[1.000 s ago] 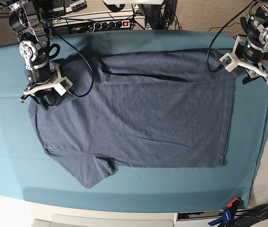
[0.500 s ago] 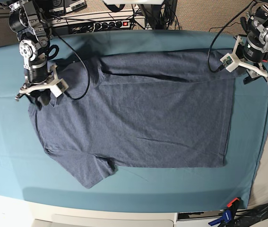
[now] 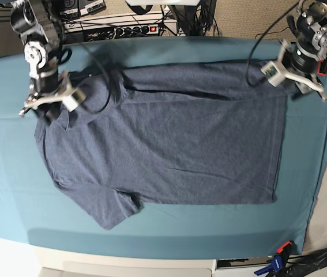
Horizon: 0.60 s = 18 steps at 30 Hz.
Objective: Fold the T-shirt properly
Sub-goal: 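Open both grippers and raise them off the folded edge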
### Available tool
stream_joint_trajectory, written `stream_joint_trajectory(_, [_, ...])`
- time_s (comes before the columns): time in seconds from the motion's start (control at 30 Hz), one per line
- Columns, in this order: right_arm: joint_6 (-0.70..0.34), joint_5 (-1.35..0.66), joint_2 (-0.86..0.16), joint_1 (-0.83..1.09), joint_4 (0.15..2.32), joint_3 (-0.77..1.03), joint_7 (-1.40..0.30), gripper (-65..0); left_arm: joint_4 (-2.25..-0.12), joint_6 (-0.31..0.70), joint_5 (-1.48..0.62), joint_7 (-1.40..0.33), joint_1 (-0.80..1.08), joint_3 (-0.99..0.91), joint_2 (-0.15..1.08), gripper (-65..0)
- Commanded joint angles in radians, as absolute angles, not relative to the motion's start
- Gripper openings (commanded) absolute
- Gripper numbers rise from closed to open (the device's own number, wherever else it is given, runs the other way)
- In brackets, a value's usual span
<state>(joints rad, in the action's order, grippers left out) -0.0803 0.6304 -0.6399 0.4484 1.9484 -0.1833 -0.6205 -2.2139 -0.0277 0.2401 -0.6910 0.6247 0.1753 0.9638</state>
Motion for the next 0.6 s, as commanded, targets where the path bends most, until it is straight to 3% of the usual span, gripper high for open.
stream_joint_trajectory(0.0, [-0.091,0.643,-0.665,0.475,1.999,-0.175,-0.635,-44.6,-2.253,-0.023,0.246,-0.697,0.643,0.168,0.981,-37.8])
stream_joint_trajectory(0.2, [-0.270,0.582,-0.708,0.670,2.164,-0.157,-0.733,-44.6,-2.339,0.002,0.247,-0.731,0.748,0.168,0.981,-37.8])
stream_joint_trajectory(0.33, [-0.427,0.467,-0.709,0.774,2.199,-0.045,-0.765,-44.6,-2.348,0.020,0.249,-0.744,0.788,0.168,0.981,-37.8])
stream_joint_trajectory(0.47, [-0.462,0.429,-0.709,0.834,2.197,0.107,-0.743,-44.5,-2.347,0.068,0.250,-0.741,0.786,0.168,0.981,-35.6])
stream_joint_trajectory(0.57, [-0.432,0.426,-0.709,0.848,2.197,0.190,-0.716,-44.5,-2.347,0.073,0.249,-0.736,0.783,0.168,0.981,-35.1])
